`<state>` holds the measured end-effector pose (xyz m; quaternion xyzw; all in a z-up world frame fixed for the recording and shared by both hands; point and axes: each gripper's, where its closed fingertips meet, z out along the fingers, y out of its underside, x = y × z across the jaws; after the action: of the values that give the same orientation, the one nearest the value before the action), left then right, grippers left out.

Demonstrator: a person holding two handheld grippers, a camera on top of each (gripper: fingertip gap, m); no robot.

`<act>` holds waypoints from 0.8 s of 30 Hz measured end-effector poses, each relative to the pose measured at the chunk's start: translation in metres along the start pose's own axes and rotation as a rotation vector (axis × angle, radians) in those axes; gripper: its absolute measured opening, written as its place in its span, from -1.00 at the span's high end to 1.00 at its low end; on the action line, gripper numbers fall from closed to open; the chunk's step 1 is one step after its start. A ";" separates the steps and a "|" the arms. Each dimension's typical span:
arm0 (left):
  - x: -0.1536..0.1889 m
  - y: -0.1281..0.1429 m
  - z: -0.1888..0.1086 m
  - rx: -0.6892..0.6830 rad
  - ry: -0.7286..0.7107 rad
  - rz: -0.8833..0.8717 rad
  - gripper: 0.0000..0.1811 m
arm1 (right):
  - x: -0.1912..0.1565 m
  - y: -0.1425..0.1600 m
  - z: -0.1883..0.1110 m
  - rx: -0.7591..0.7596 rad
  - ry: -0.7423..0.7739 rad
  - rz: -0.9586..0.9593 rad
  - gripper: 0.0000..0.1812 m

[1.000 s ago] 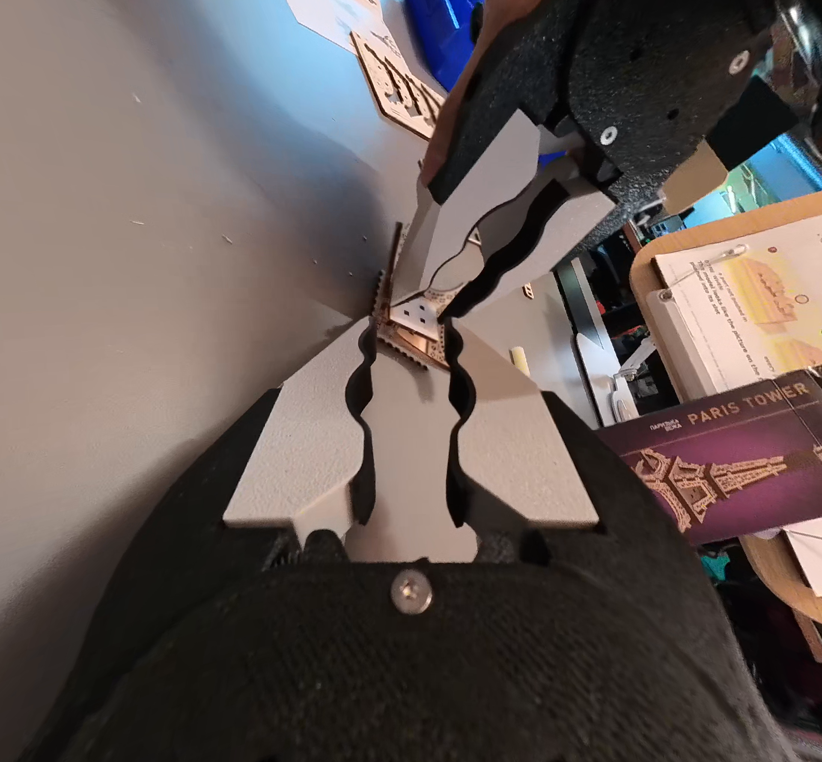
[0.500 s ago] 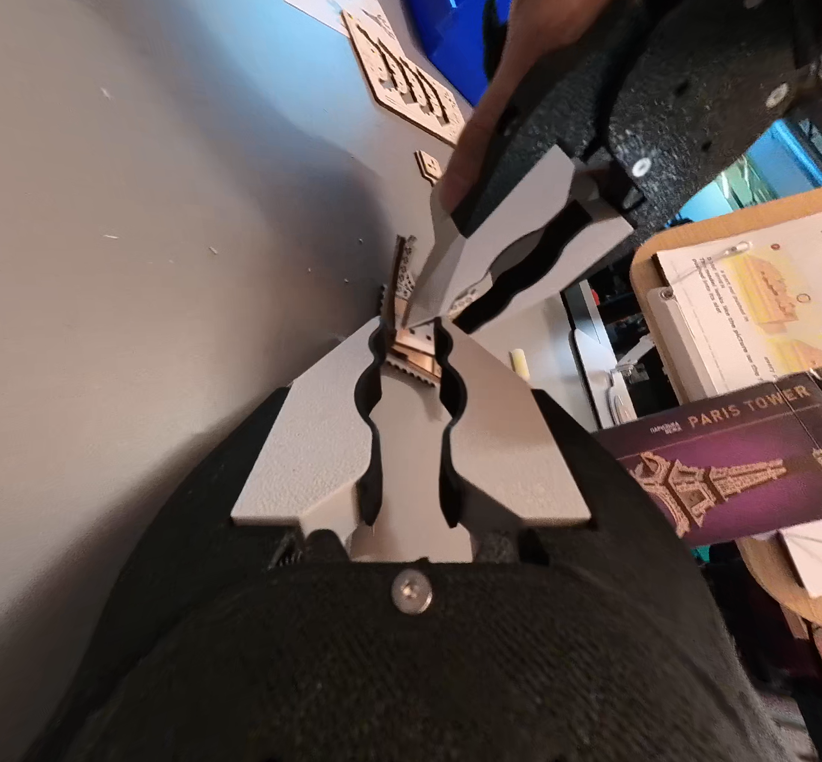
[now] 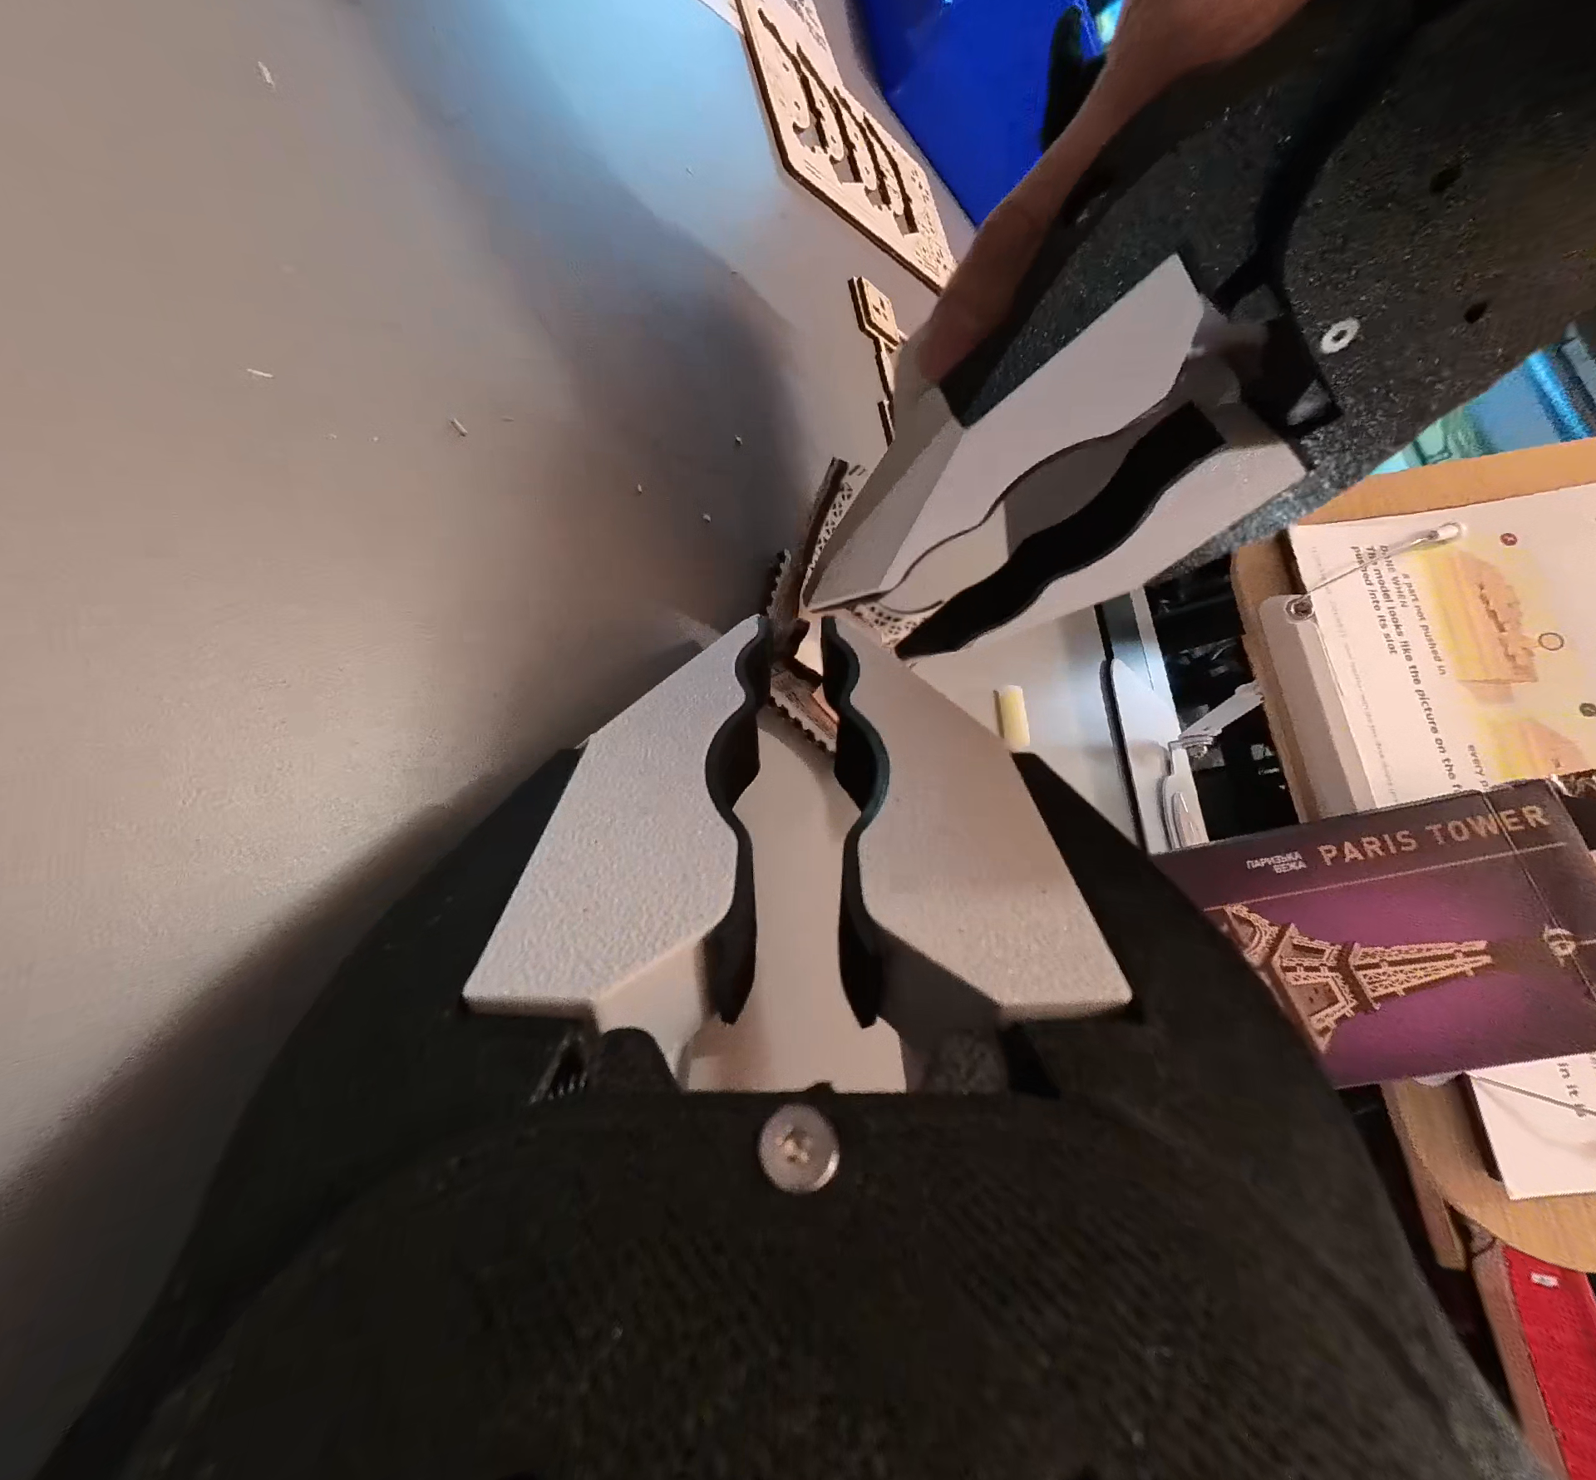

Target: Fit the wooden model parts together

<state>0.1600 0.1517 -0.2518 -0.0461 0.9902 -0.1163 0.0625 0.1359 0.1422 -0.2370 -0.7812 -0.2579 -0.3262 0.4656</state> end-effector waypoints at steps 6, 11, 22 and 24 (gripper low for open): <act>0.000 -0.009 0.001 0.026 0.005 0.075 0.62 | 0.002 0.000 -0.001 0.006 0.006 0.015 0.90; 0.004 -0.017 0.004 0.055 0.067 0.120 0.61 | 0.002 -0.001 -0.005 0.025 0.003 0.008 0.90; 0.001 -0.031 -0.005 0.106 0.044 0.031 0.69 | -0.003 -0.010 -0.010 0.081 -0.027 0.002 0.88; 0.001 -0.032 -0.012 0.131 0.013 -0.035 0.70 | -0.001 -0.021 -0.017 0.139 -0.029 0.022 0.83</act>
<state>0.1597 0.1230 -0.2325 -0.0583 0.9799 -0.1821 0.0568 0.1158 0.1363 -0.2204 -0.7545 -0.2780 -0.2910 0.5184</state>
